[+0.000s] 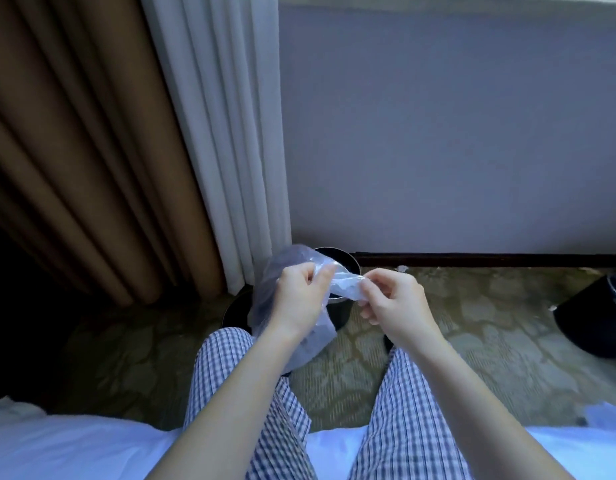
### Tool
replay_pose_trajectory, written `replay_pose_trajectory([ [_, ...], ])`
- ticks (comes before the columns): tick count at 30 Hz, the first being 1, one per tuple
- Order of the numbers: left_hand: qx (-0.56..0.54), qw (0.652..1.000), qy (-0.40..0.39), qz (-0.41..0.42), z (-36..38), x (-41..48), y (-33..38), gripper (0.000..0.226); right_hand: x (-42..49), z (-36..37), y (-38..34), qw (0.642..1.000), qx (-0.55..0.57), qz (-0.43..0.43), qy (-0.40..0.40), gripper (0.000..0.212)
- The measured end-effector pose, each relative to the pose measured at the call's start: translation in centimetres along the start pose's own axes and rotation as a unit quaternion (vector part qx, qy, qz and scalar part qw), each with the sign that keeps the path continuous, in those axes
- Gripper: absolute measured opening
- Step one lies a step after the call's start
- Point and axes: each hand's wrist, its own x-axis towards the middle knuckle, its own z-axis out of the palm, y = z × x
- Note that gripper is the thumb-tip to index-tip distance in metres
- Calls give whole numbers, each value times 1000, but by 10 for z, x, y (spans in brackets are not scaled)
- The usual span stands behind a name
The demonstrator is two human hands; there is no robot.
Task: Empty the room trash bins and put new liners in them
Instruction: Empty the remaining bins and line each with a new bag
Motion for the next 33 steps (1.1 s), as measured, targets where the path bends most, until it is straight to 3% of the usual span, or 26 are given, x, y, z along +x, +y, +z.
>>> replay_pose_trajectory([
  [6,34,998,-5,-47,-12,4,-24,52,13,-10,11,978,164,123,34,28],
  [9,63,994,-58,-71,-18,5,-37,51,18,-9,13,958,225,169,52,27],
  [12,176,967,-151,-110,-21,6,-42,44,23,-5,12,953,241,173,52,25],
  [14,296,933,-165,-117,-18,8,-38,32,27,-3,10,952,251,172,25,23],
  [16,358,925,-103,-78,-14,9,-31,16,31,0,7,952,254,172,-8,23],
  [18,367,930,-38,7,-7,8,-23,30,34,3,6,953,253,165,-25,21],
  [20,365,926,-41,88,-1,7,-19,37,36,7,5,955,253,155,-29,20],
  [23,440,882,-50,161,11,4,-20,38,40,14,3,956,251,153,-25,23],
  [25,472,858,-6,204,15,3,-20,29,43,17,4,961,232,152,-18,25],
  [29,539,807,41,239,12,4,-21,33,51,18,7,980,148,132,12,29],
  [33,546,816,-13,188,9,5,-25,38,60,13,5,994,33,95,52,31],
])
